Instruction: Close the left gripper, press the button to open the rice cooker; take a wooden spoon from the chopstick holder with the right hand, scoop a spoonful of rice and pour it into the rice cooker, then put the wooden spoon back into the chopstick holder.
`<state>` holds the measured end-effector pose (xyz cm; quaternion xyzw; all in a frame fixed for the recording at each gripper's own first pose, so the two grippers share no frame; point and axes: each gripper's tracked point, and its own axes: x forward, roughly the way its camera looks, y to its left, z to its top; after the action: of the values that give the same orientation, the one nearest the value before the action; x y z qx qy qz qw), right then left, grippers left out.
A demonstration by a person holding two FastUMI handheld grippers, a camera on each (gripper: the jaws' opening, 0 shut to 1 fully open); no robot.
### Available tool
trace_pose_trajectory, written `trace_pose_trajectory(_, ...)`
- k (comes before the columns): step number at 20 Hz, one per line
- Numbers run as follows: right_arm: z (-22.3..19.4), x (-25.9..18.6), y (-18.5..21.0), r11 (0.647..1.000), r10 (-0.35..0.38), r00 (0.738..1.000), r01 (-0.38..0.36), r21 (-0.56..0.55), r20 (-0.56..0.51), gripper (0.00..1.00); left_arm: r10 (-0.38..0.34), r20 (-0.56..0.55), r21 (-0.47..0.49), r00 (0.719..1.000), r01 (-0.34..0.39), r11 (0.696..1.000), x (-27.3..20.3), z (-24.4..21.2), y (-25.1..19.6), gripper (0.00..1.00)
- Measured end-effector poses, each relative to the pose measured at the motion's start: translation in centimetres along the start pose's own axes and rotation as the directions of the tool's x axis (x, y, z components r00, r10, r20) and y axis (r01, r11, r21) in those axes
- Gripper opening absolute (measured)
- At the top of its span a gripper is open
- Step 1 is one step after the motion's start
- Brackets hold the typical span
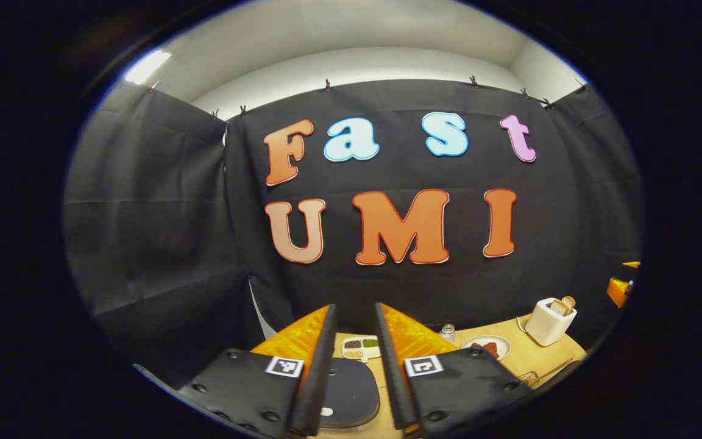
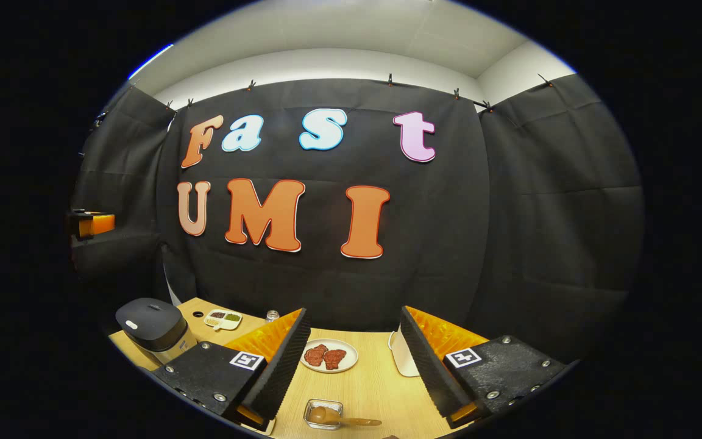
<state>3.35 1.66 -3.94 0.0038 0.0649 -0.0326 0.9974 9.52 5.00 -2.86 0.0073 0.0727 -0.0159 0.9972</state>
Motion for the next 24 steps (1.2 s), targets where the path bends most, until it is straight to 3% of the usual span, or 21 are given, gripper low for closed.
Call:
trace_pose_trajectory(2,-0.6,-0.2,-0.3,1.000,-0.008,1.000,0.008,-0.001,-0.013,0.93,-0.011,-0.071,0.002,0.997,0.011,1.000,1.1,-1.6,0.3,0.14)
trace_pose_trajectory(3,-0.9,-0.4,-0.5,1.000,-0.013,1.000,0.013,0.001,-0.018,0.93,-0.026,-0.126,0.004,0.992,0.026,1.000,1.5,-3.1,0.3,0.05)
trace_pose_trajectory(5,-1.2,-0.5,-0.9,1.000,-0.024,0.999,0.024,0.005,-0.025,0.93,-0.024,-0.232,-0.035,0.972,0.017,0.999,2.6,-6.0,0.9,0.08)
trace_pose_trajectory(7,-1.8,-0.7,-1.5,0.999,-0.041,0.999,0.041,0.008,-0.034,0.93,-0.048,-0.374,-0.090,0.926,0.015,0.996,3.4,-8.9,1.0,0.00)
trace_pose_trajectory(8,-2.1,-0.8,-1.8,0.999,-0.049,0.998,0.049,0.010,-0.040,0.97,-0.043,-0.433,-0.097,0.900,0.000,0.995,3.9,-10.6,1.7,0.05)
trace_pose_trajectory(9,-2.5,-1.0,-2.0,0.998,-0.056,0.997,0.056,0.013,-0.048,0.93,-0.036,-0.493,-0.095,0.869,-0.012,0.995,4.0,-12.1,2.3,0.04)
trace_pose_trajectory(13,-4.2,-1.4,-3.0,0.996,-0.082,0.993,0.085,0.029,-0.084,0.93,-0.036,-0.683,-0.088,0.729,-0.033,0.996,4.0,-17.3,3.5,0.05)
trace_pose_trajectory(16,-5.5,-1.6,-3.4,0.994,-0.097,0.988,0.102,0.032,-0.118,0.93,-0.079,-0.773,-0.158,0.629,-0.070,0.985,4.0,-21.1,2.8,0.00)
trace_pose_trajectory(18,-6.0,-1.6,-3.5,0.993,-0.104,0.986,0.109,0.034,-0.132,0.93,-0.109,-0.816,-0.196,0.567,-0.095,0.976,3.8,-23.2,2.7,0.05)
trace_pose_trajectory(19,-6.3,-1.6,-3.4,0.993,-0.106,0.985,0.112,0.035,-0.139,0.93,-0.118,-0.831,-0.206,0.544,-0.104,0.973,3.8,-24.1,2.8,0.01)
trace_pose_trajectory(20,-6.6,-1.5,-3.2,0.993,-0.106,0.984,0.112,0.037,-0.146,0.93,-0.121,-0.842,-0.209,0.526,-0.111,0.972,3.8,-24.9,3.1,0.05)
trace_pose_trajectory(23,-7.4,-1.4,-2.5,0.994,-0.095,0.982,0.103,0.041,-0.166,0.93,-0.141,-0.871,-0.234,0.470,-0.145,0.961,3.6,-26.7,3.4,0.01)
trace_pose_trajectory(24,-7.7,-1.4,-2.3,0.994,-0.091,0.980,0.099,0.038,-0.175,0.93,-0.159,-0.879,-0.249,0.449,-0.148,0.957,3.3,-27.4,3.1,0.05)
